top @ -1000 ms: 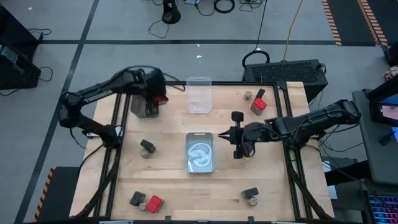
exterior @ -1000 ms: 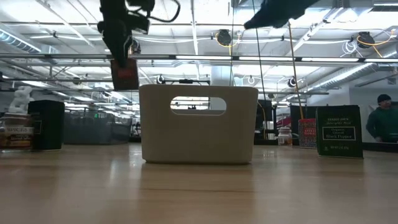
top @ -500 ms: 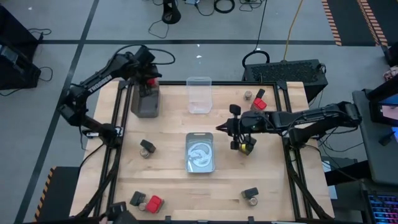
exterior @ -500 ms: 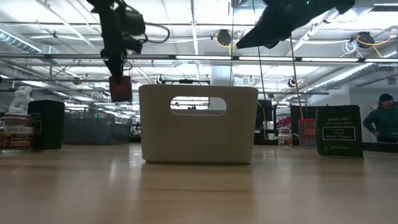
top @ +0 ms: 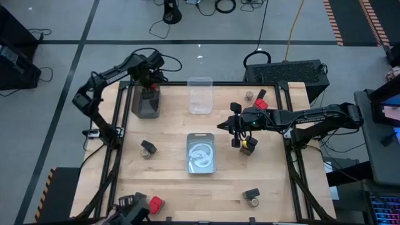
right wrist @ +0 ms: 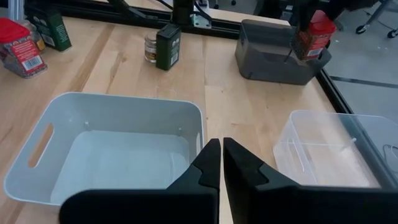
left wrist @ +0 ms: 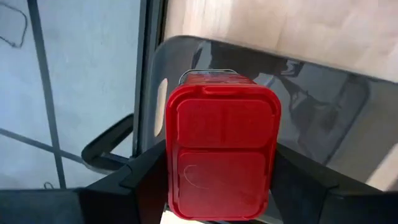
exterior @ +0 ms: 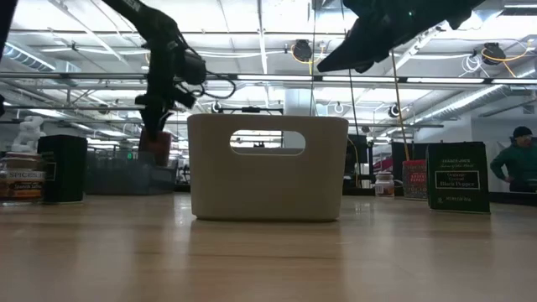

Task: Sort spices by type
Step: Put the red seasoning can into the black transparent bin

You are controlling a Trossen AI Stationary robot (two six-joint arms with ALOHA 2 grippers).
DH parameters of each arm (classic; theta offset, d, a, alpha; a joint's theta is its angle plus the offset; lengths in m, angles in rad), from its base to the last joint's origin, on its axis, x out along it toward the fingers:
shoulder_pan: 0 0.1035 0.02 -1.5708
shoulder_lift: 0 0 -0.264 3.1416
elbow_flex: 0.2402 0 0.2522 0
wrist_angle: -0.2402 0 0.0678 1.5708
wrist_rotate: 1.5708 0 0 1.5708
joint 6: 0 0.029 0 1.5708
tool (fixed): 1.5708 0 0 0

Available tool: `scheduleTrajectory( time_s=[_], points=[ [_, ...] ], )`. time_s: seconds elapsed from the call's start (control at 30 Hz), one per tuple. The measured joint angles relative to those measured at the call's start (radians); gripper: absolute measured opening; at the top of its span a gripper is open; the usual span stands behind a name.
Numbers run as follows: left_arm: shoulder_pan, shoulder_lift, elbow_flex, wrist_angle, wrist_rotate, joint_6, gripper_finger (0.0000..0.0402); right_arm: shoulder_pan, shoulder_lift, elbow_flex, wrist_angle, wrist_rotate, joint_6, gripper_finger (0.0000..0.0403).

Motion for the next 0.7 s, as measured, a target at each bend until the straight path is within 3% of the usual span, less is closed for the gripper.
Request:
scheduleTrajectory(
  time_s=[0.47, 0.7],
  points=[
    [0.002, 0.098, 0.000, 0.043, 0.011, 0.075, 0.0235, 0.000, 0.000, 0.000, -0.002, 0.000, -0.001, 0.0000],
    [0.005, 0.107, 0.000, 0.054, 0.082, 0.069, 0.0235, 0.000, 0.000, 0.000, -0.016, 0.000, -0.001, 0.0000]
  ],
)
